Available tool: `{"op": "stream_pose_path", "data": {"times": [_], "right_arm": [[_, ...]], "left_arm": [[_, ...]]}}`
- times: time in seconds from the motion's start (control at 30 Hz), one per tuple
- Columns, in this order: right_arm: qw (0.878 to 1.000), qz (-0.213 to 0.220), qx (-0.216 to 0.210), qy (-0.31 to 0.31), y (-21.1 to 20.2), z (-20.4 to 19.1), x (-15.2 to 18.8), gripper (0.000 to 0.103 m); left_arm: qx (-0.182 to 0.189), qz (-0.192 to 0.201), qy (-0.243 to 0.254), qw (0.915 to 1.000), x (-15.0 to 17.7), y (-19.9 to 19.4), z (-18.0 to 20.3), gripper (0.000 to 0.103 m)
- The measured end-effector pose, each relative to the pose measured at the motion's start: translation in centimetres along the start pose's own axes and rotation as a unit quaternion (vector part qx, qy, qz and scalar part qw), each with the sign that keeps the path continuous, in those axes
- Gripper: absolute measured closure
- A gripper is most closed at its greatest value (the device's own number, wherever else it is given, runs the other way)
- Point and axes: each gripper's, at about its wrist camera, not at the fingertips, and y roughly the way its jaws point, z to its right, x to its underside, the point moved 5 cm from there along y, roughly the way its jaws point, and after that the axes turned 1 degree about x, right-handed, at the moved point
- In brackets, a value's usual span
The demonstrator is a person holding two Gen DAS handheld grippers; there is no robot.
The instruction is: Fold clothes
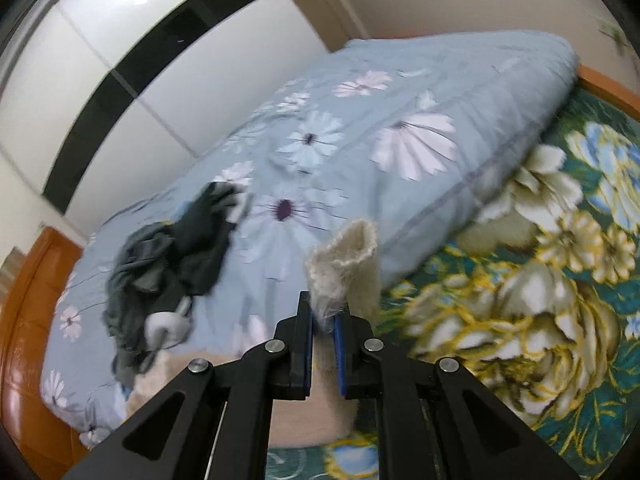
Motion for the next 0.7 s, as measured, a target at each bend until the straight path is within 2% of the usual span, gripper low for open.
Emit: {"op": "stream_pose_path", "data": {"times": [0.2,0.33,0.53,0.6,0.7], "right_arm": [[0.994,0.013,-0.091,-0.056,-1.4,-10.4,0.5,0.094],[0.982,0.005,-0.169,-0.08,0.0,-18.8,3.4,0.094],[0.964,-0.082,-0.246,-0.063,6.4,-27.8,12.2,0.094],[0.957,-0.122,-0.252,-0.071,8.6,-30.0,15.9,0.094],[0.951,-0.163,-0.237,-0.111,11.2,-32.7,21.0,0.094]], "left_arm": [[0.058,0.021,0.072,0.9955,-1.4,-3.3,3.9,0.093],[0.081,0.019,0.099,0.9916,-0.3,-4.3,5.4,0.093],[0.1,0.003,0.098,0.9902,1.6,-4.1,6.6,0.093],[0.104,0.0,0.097,0.9899,2.0,-4.1,6.7,0.093],[0.103,-0.003,0.096,0.99,2.0,-4.0,6.4,0.093]]}}
